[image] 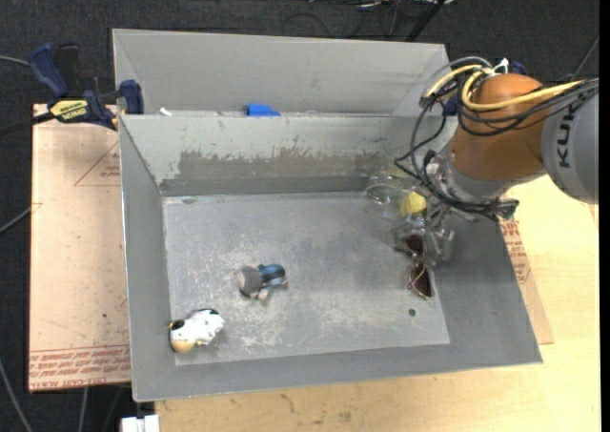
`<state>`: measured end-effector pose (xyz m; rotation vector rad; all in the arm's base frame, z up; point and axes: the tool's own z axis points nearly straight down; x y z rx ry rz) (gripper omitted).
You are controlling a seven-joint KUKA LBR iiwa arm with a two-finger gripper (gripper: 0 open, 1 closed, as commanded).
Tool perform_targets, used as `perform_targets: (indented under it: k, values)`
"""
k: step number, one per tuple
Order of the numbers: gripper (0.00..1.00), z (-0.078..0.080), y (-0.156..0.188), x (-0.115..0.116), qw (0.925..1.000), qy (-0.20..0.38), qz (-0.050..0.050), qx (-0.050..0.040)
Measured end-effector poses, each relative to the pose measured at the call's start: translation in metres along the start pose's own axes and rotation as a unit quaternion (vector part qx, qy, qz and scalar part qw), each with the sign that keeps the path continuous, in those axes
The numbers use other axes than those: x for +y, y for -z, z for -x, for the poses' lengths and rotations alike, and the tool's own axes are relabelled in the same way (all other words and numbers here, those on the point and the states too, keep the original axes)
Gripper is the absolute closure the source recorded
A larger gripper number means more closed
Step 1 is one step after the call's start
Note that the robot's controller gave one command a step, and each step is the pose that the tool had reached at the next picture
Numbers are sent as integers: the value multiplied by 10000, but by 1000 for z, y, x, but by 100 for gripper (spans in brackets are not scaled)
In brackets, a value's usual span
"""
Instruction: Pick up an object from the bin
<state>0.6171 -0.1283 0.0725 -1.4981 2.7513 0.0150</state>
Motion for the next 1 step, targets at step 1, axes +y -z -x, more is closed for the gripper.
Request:
perform_targets:
  k: [1]
  values:
    - [100,0,0,0,10000,-2,-1,-1]
